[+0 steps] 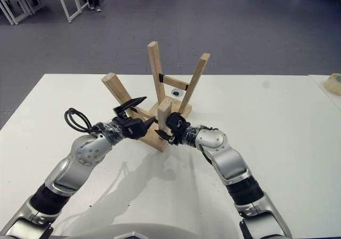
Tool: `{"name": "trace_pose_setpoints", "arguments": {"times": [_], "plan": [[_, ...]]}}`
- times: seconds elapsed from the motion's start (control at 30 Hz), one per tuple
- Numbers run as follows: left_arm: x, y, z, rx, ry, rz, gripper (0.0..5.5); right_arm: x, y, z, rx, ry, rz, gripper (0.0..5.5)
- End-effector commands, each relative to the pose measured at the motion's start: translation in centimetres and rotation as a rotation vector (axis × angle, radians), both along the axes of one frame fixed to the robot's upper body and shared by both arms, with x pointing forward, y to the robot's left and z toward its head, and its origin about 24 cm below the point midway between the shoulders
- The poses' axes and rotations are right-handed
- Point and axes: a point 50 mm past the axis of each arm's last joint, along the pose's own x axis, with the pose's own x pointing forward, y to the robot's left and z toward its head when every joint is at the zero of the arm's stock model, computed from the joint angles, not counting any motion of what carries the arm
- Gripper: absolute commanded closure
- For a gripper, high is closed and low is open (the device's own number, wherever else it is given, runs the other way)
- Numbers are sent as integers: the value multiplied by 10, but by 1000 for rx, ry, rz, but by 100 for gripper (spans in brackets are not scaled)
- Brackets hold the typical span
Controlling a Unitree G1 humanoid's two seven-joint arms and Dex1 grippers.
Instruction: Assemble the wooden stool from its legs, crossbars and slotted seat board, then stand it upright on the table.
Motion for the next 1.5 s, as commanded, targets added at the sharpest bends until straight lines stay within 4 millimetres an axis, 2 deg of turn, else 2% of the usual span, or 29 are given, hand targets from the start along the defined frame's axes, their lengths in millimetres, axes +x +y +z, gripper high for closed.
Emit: {"name": "trace_pose_setpoints", "arguments": {"times": [0.03,0.1,0.13,0.2,0.3,0.4,0.43,0.53,0.57,0.63,0.8,0.93,1.0,1.07,1.1,1.17,1.27,1.3,1.33,1.37,1.4,1.43,1.5], "plan": [[7,18,46,-208,-262,96,195,-3,-27,-32,-115,126,-113,348],[2,27,92,-363,-496,112,195,2,-31,-24,-80,81,-121,348],[1,33,108,-405,-577,132,195,6,-33,-17,-75,26,-128,348],[3,42,122,-430,-639,161,195,11,-35,-9,-61,-54,-124,348],[10,55,119,-430,-633,228,195,15,-39,-1,-24,-106,-160,348],[18,68,104,-434,-559,308,195,20,-40,8,24,-138,-204,348],[20,69,96,-434,-521,325,195,20,-39,12,43,-137,-209,311],[21,70,81,-453,-451,358,195,19,-36,25,100,-135,-228,260],[21,71,77,-458,-432,368,195,19,-37,35,123,-143,-244,243],[20,75,67,-458,-399,394,195,16,-38,71,173,-178,-244,243],[20,83,55,-452,-375,430,195,-1,-32,169,335,-339,-115,243],[20,82,50,-446,-367,438,195,0,-24,224,514,-434,-64,243],[22,81,48,-444,-361,433,195,4,-23,245,597,-482,-65,243],[22,80,48,-443,-356,430,195,7,-18,247,620,-469,-65,243],[22,80,47,-443,-352,433,195,12,-15,237,601,-428,-76,243],[22,80,45,-444,-345,439,195,24,-9,193,517,-280,-111,243],[22,81,42,-447,-329,447,195,29,-9,119,373,-92,-175,243],[22,81,41,-451,-320,452,195,30,-10,101,328,-63,-194,243],[22,80,40,-453,-311,453,195,32,-11,92,306,-52,-211,243],[22,79,39,-455,-303,452,195,34,-12,91,307,-60,-219,243],[23,78,37,-455,-293,449,195,36,-9,104,362,-91,-217,243],[23,77,36,-455,-286,447,195,37,-7,119,421,-126,-211,243],[24,77,35,-454,-277,447,195,34,-6,163,581,-228,-193,243]]}}
